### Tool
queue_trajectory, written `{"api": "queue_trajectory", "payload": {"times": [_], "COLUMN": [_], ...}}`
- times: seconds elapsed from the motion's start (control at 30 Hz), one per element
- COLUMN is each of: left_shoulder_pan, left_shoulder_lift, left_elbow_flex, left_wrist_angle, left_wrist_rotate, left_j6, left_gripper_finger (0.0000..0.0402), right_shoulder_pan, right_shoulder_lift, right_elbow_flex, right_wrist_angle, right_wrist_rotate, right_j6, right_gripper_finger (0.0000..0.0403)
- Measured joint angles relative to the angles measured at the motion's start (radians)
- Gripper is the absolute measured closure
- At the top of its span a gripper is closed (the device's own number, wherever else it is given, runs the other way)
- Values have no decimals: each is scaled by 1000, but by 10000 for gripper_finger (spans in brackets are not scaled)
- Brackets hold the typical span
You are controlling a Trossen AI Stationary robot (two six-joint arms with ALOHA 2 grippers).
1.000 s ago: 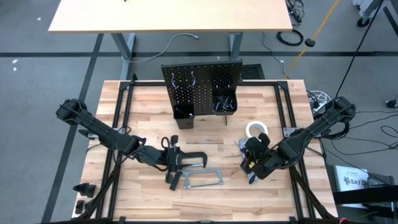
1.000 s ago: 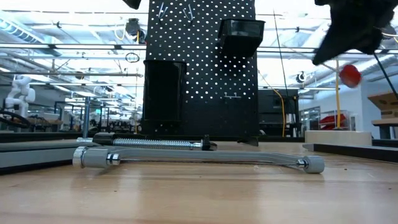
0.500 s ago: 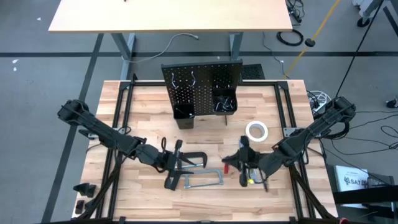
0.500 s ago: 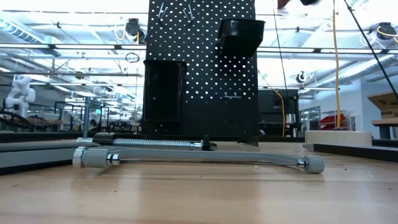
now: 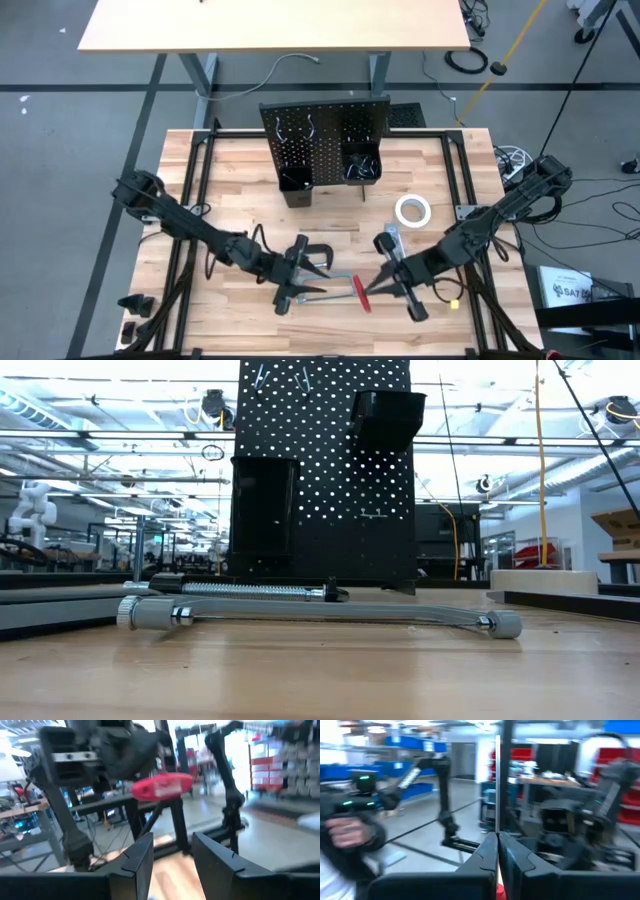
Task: Hang tools onto peg board
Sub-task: Put the red allen wrench into the left black bin on the peg board
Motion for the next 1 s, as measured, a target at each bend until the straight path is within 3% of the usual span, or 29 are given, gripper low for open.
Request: {"api": "queue_trajectory", "payload": {"times": [0.2,0.37,0.57,0.77,1.0], "left_shoulder_pan": [40,104,134,148,145], "left_shoulder_lift": [109,187,271,311,310], "left_elbow_flex": [0,0,1,5,57], "left_wrist_angle": [218,395,593,649,636], "left_wrist_rotate": [62,226,367,417,487], "left_j6": [-222,-430,-514,-556,-606], "left_gripper_finger": [261,261,261,261,261], "right_shoulder_pan": [0,-12,-54,-94,-139], "right_shoulder_lift": [14,58,116,168,193], "right_elbow_flex": [0,0,0,0,0], "right_wrist_angle": [31,101,193,327,354], "right_wrist_rotate": [-43,-46,-93,-229,-261], "right_j6": [-96,-151,-176,-226,-249], "right_gripper_finger": [403,403,403,403,403]}}
